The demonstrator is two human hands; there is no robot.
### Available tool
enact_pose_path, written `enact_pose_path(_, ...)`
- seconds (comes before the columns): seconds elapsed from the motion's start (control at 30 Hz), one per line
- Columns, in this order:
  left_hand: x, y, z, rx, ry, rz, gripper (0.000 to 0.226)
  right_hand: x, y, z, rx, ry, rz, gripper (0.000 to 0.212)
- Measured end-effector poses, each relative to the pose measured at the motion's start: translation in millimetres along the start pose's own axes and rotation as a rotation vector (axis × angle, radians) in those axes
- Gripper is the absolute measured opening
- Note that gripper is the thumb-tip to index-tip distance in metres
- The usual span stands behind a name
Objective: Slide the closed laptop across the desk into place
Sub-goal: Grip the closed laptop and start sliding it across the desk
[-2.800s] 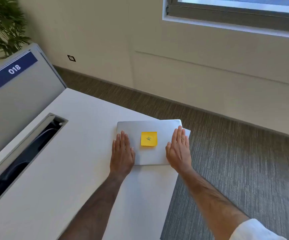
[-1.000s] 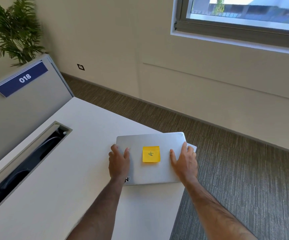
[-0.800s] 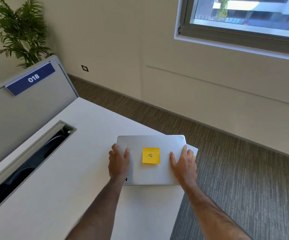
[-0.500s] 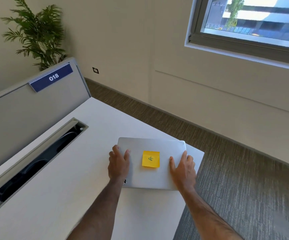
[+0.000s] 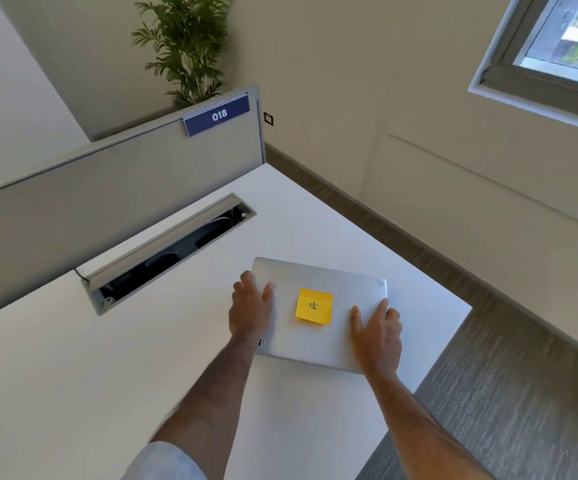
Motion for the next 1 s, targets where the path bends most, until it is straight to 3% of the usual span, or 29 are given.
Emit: enact_pose_path(1.0,139.0,51.7,-207.1,0.243,-0.018,0.214,0.043,-106.8,145.6,-125.2,0.252,-0.02,-0.18,0.072)
Point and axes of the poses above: each hand's wrist, its own y-axis away from the middle knuckle, its own x-axis out of the back of the hand, z = x × y, the point moved 2 cm from there along -y, towards the middle knuckle, and after that the axes turned 6 degrees about -y, right-handed, at the moved point
